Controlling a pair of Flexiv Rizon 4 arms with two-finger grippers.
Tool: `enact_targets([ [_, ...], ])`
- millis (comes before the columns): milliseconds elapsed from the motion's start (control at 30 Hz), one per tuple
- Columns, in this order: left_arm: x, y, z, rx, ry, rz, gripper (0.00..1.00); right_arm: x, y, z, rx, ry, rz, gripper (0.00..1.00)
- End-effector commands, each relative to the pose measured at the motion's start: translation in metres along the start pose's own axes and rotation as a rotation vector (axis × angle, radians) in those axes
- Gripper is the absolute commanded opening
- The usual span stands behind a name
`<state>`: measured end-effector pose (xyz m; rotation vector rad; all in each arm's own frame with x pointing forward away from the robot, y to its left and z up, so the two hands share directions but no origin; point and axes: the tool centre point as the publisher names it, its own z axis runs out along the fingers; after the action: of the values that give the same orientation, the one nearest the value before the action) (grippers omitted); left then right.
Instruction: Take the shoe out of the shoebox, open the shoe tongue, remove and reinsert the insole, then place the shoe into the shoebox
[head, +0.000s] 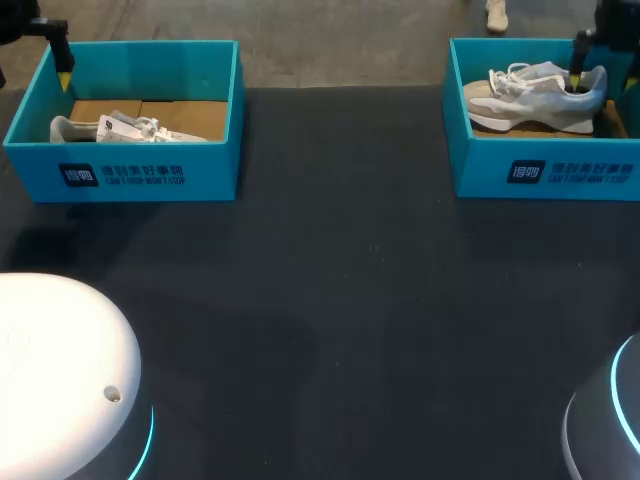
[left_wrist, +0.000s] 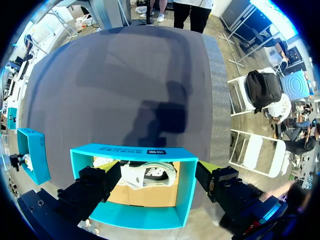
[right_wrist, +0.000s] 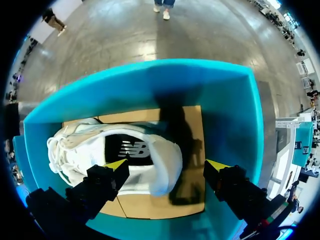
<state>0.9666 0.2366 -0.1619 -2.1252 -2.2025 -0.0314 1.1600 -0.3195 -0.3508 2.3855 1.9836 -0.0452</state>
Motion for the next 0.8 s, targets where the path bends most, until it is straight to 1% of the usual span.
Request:
enact_targets([
  [33, 0.0003, -0.0009, -0.0006, -0.001, 0.001, 0.000, 1.00, -0.0011, 0.0117, 0.0128, 0.065, 0.009, 0.000, 1.00],
  [167, 0.0003, -0.0009, -0.0006, -0.001, 0.001, 0.000, 1.00, -0.0010, 0.0129, 0.0145, 0.072, 0.005, -0.001, 1.00],
  [200, 0.0003, -0.0009, -0.0006, -0.001, 0.001, 0.000, 1.00, -0.0010, 0.0129, 0.0145, 0.072, 0.004, -0.001, 0.98],
  [300, 0.0003, -0.0009, -0.0006, -0.001, 0.001, 0.000, 1.00, -0.0007, 0.0141, 0.0165, 0.074, 0.002, 0.000, 0.77],
  [500, 0.0003, -0.0009, -0.0006, -0.001, 0.001, 0.000, 1.00, 0.0001, 0.0154, 0.0193, 0.082, -0.018, 0.004, 0.71],
  [533, 0.0003, -0.0009, -0.0006, -0.001, 0.001, 0.000, 1.00, 0.0000, 0.0155, 0.0191, 0.083, -0.027, 0.008, 0.68],
  [600, 0.0003, -0.0009, -0.0006, -0.001, 0.001, 0.000, 1.00, -0.0003, 0.0158, 0.0188, 0.083, -0.036, 0.011, 0.65],
  [667, 0.0003, -0.0009, -0.0006, -0.001, 0.001, 0.000, 1.00, -0.0006, 0.0160, 0.0184, 0.085, -0.049, 0.012, 0.57],
  [700, 0.0003, -0.0009, -0.0006, -0.001, 0.001, 0.000, 1.00, -0.0008, 0.0160, 0.0182, 0.084, -0.052, 0.013, 0.55],
  [733, 0.0003, -0.0009, -0.0006, -0.001, 0.001, 0.000, 1.00, -0.0010, 0.0160, 0.0180, 0.085, -0.057, 0.015, 0.50],
  [800, 0.0003, -0.0009, -0.0006, -0.001, 0.001, 0.000, 1.00, -0.0022, 0.0158, 0.0184, 0.087, -0.060, 0.020, 0.46],
])
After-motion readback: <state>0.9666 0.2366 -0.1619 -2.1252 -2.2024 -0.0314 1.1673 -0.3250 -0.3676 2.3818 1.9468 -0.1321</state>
